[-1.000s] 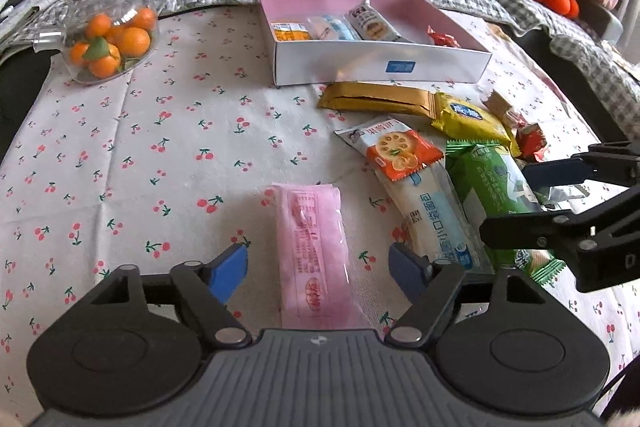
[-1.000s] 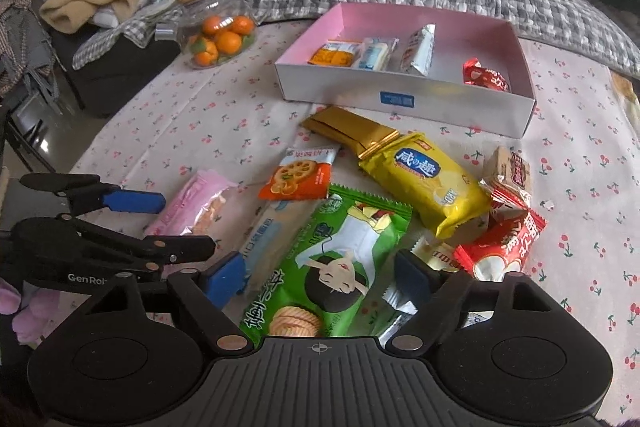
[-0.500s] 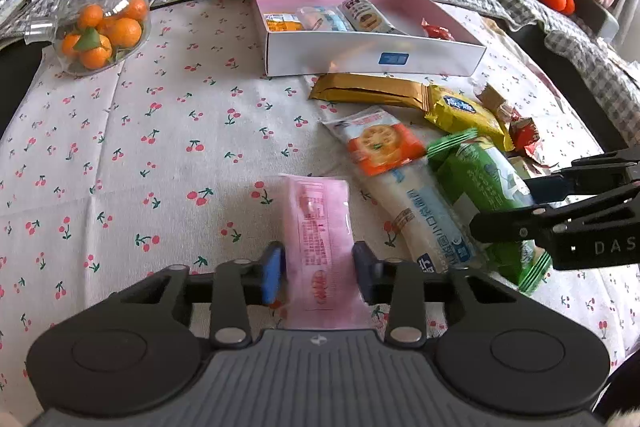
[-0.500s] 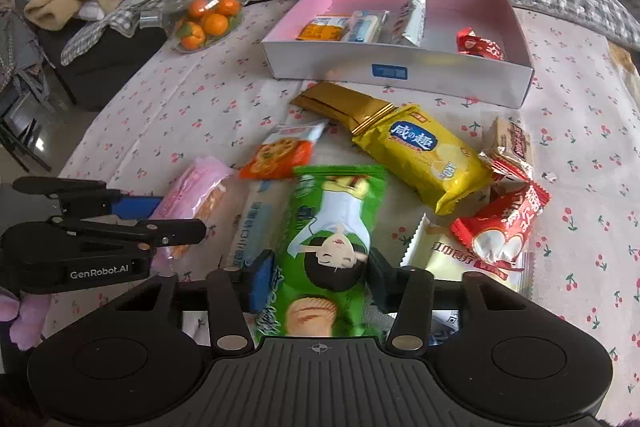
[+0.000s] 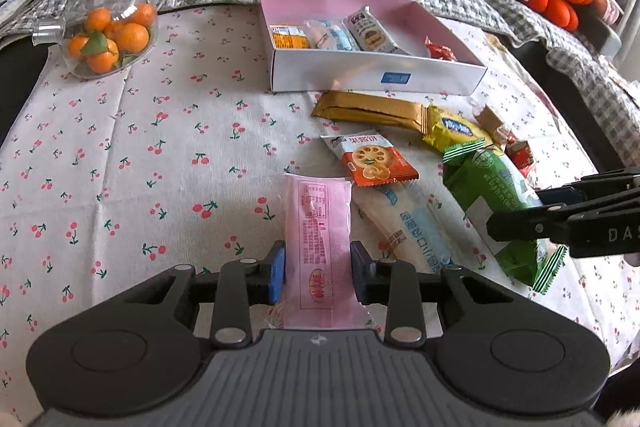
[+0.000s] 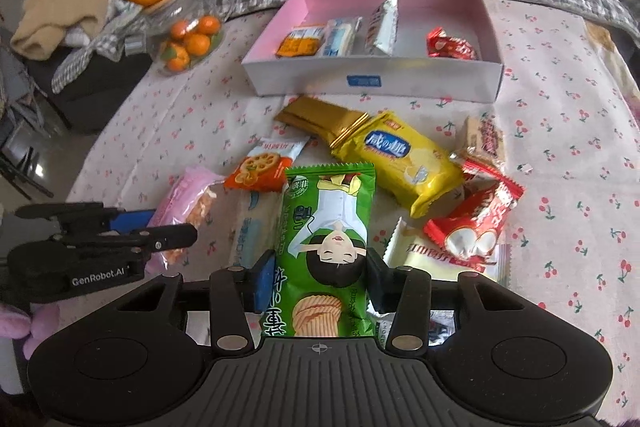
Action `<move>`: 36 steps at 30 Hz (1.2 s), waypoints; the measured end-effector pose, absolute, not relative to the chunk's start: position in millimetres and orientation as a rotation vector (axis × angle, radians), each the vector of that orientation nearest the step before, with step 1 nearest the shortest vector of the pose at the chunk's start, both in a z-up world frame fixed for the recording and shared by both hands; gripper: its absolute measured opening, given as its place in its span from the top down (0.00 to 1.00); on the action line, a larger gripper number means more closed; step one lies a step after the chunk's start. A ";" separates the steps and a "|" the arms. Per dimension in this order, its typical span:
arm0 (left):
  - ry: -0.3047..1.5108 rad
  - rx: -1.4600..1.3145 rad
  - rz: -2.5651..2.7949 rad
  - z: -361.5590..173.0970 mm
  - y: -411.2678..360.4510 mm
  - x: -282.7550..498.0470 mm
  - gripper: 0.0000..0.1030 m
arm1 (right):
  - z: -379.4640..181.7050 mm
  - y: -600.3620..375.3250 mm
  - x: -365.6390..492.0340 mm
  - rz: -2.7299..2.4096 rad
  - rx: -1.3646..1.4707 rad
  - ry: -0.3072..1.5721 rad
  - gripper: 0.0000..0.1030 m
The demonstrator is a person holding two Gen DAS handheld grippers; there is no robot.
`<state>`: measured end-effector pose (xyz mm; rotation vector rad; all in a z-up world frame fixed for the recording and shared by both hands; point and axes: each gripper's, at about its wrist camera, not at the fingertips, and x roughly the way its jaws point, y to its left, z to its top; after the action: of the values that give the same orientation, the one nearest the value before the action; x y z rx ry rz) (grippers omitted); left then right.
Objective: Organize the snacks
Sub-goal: 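Grasp pink packet with left tool while right tool grasps green chip bag, then carry pink packet over box with left tool while right tool carries chip bag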
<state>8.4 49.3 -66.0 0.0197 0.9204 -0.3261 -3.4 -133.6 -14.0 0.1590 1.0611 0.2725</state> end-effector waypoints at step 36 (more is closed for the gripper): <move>0.869 -0.163 -0.245 -18.8 38.3 55.9 0.71 | 25.9 -178.2 70.5 0.107 0.388 0.947 0.57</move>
<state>55.9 38.3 -18.8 -0.1632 0.8691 -0.2452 70.5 -178.2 25.9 0.3885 0.9475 0.1070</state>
